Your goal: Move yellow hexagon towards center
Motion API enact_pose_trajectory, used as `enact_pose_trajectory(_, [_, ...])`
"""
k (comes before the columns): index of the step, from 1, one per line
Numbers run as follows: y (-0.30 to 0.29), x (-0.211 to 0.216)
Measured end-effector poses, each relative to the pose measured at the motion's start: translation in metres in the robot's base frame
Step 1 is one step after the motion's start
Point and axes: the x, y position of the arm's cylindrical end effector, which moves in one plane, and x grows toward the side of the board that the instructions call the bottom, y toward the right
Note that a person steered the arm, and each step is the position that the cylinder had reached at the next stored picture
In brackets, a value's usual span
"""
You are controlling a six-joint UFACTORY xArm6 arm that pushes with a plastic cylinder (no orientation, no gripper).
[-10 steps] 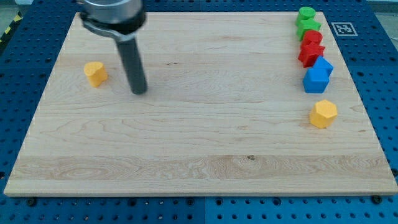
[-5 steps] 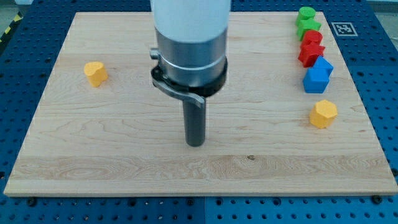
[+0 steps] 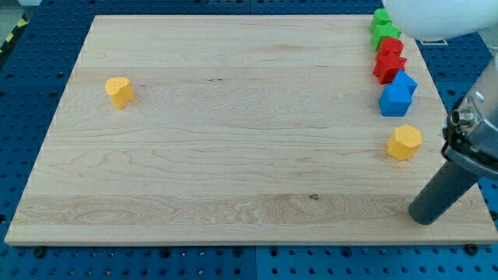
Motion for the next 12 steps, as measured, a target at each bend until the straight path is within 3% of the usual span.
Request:
enact_pose_trajectory(2, [0.069,-0.007])
enact_pose_trajectory(4, [0.070,-0.070])
enact_pose_trajectory(6, [-0.014,-0.095])
enact_pose_trajectory(8, [0.017,-0.094])
enact_pose_trajectory(12, [-0.067,-0.111])
